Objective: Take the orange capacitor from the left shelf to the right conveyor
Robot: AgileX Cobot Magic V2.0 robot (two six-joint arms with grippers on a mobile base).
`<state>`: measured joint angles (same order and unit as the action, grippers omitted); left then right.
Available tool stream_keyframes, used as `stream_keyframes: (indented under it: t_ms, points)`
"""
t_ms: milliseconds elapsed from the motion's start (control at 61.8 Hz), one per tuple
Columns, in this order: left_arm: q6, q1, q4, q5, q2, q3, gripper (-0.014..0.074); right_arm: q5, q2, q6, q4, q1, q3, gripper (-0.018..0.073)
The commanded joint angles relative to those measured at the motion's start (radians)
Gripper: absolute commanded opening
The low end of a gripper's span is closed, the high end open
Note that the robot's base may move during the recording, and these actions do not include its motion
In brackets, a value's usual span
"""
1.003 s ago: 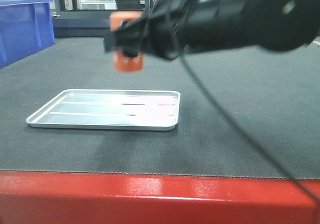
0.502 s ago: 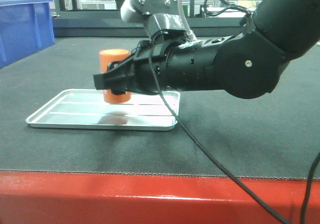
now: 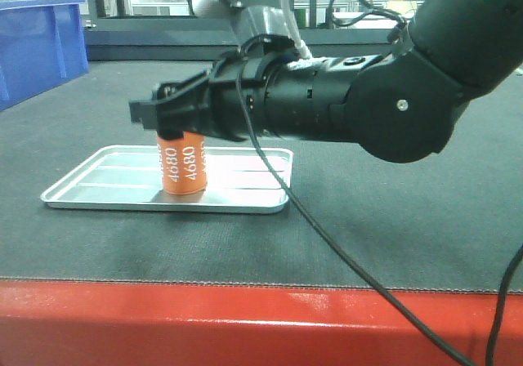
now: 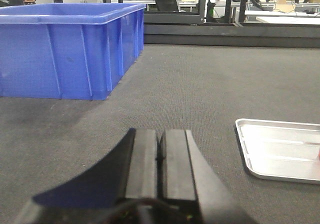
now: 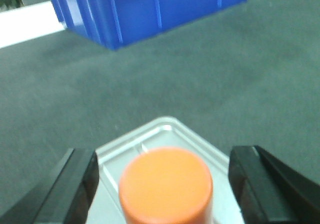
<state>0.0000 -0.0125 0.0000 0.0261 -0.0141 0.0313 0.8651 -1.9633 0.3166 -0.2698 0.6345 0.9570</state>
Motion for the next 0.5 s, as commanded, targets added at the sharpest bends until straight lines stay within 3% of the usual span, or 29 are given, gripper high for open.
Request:
stream_keyframes:
  t_ms: [0, 81, 162, 227, 324, 388, 486]
  points:
    - [0.0, -0.004, -0.006, -0.079, 0.006, -0.006, -0.0105, 0.128, 0.082, -0.005, 0.002, -0.003, 0.03, 0.0625]
    - [0.0, -0.004, -0.006, -0.079, 0.006, -0.006, -0.0105, 0.114, 0.129, -0.004, 0.002, -0.004, 0.03, 0.0606]
    - [0.0, -0.004, -0.006, -0.079, 0.006, -0.006, -0.0105, 0.073, 0.201, -0.004, 0.002, -0.006, 0.03, 0.0503]
    - [0.0, -0.004, -0.006, -0.079, 0.006, -0.006, -0.0105, 0.022, 0.261, -0.004, 0.002, -0.006, 0.028, 0.034]
    - [0.0, -0.004, -0.006, -0.079, 0.006, -0.006, -0.0105, -0.069, 0.351, -0.002, 0.002, -0.006, 0.028, 0.0027]
    - [0.0, -0.004, -0.006, -0.079, 0.006, -0.006, -0.0105, -0.087, 0.408, -0.002, 0.002, -0.006, 0.028, 0.0085]
    - [0.0, -0.004, -0.006, -0.079, 0.006, -0.006, -0.0105, -0.085, 0.49, -0.002, 0.001, -0.004, 0.028, 0.0066]
